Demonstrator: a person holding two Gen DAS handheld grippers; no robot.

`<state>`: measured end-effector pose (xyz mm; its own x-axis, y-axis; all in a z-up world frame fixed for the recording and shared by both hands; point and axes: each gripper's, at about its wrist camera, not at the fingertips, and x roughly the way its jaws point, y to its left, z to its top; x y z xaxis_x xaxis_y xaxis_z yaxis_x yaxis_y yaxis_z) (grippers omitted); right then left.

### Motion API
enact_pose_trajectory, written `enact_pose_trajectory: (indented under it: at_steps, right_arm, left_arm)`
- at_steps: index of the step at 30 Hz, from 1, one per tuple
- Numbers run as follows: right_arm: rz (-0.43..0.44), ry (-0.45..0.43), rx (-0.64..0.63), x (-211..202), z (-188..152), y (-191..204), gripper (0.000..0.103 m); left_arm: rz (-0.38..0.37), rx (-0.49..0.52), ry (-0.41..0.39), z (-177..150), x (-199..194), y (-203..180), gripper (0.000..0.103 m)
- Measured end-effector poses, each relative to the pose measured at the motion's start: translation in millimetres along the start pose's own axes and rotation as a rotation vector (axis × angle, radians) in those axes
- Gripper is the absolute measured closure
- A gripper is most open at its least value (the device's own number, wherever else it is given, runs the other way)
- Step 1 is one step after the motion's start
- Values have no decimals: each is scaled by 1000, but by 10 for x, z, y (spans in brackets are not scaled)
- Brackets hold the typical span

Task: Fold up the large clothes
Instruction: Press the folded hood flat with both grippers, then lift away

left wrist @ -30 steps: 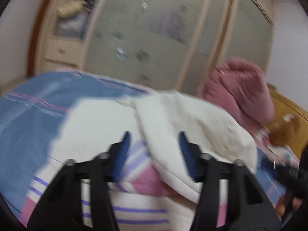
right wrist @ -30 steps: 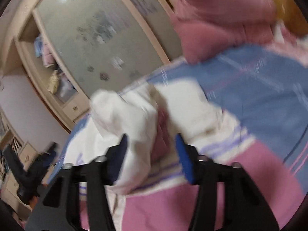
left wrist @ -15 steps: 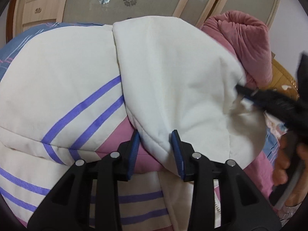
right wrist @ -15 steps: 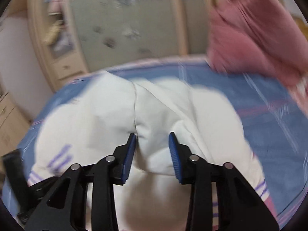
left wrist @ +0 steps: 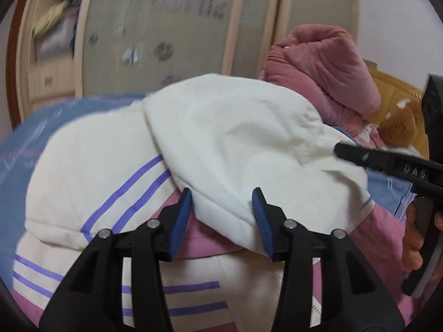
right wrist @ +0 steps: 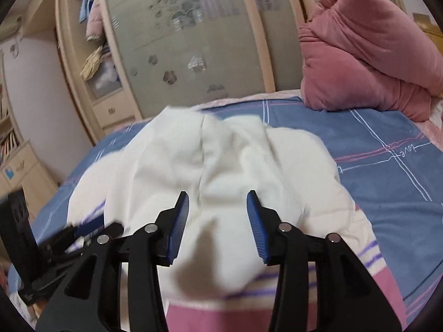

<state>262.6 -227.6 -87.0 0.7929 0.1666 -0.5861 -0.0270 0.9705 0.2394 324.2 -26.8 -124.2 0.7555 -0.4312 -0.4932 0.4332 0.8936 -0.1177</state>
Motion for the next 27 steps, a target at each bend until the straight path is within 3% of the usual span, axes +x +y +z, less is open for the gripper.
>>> enact_pose_trajectory:
  at_steps: [3, 7, 15, 17, 20, 22, 27]
  right_arm:
    - [-67, 99, -22, 268, -138, -35, 59]
    - [-76, 166, 18, 546, -299, -128, 59]
    - [-82, 169, 8, 584, -335, -95, 58]
    - [-45, 136, 25, 429, -307, -86, 52]
    - [100, 88, 81, -120, -337, -71, 40]
    - [138, 105, 97, -438, -406, -74, 32]
    - [277, 200, 192, -937, -857, -198, 31]
  left_arm:
    - [10, 28, 74, -33, 145, -61, 55]
    - [-15, -32, 220, -114, 401, 81, 49]
    - [12, -9, 256, -175, 474, 60, 49]
    - [3, -17, 236, -154, 425, 79, 49]
    - [-3, -53, 262, -106, 316, 147, 47]
    - [-7, -115, 286, -101, 173, 226, 46]
    - [-71, -292, 365, -424, -441, 351, 36]
